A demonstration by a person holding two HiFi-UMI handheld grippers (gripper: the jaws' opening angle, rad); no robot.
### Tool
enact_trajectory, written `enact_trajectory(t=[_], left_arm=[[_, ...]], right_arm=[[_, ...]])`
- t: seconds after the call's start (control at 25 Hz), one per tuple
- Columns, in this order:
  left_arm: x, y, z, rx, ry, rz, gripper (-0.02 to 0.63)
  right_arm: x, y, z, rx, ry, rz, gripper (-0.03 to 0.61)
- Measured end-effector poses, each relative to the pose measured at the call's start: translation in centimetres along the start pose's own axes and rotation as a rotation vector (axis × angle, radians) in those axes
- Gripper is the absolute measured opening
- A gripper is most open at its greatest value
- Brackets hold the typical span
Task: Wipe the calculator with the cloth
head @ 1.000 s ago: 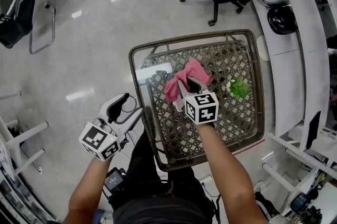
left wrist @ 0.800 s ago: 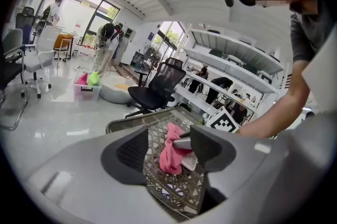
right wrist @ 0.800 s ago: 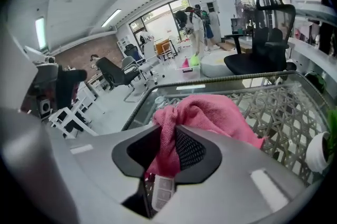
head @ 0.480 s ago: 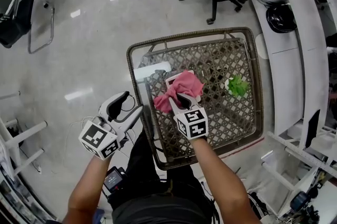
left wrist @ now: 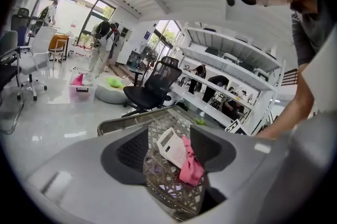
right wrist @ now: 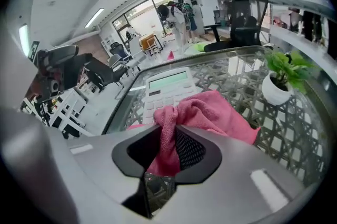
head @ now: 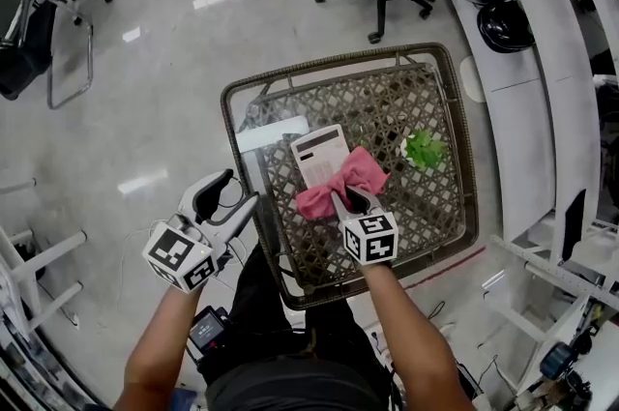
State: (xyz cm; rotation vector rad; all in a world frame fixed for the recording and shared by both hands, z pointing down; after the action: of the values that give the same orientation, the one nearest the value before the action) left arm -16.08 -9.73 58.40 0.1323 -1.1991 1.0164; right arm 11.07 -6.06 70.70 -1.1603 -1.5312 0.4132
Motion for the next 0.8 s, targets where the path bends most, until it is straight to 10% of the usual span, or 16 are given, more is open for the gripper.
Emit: enact_trajectory(t=[0.8], left_arm=[[-2.5, 3.4, -3.7, -0.016, -0.078, -0.008, 0.270]], right_arm=[[6.7, 9.7, -7.6, 0.182, -0.171, 0.084, 0.104]])
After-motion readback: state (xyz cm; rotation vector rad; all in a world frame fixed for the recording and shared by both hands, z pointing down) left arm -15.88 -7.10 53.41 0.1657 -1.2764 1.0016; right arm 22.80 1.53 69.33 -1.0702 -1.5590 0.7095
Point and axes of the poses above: the fingertips, and each gripper's own axes: y backward along the fingers, z to its left, x out of its underside, the point moved 7 cm from there along y, backward along the fingers, and after that the axes turned 1 degree about -x, right-handed, at the moved point
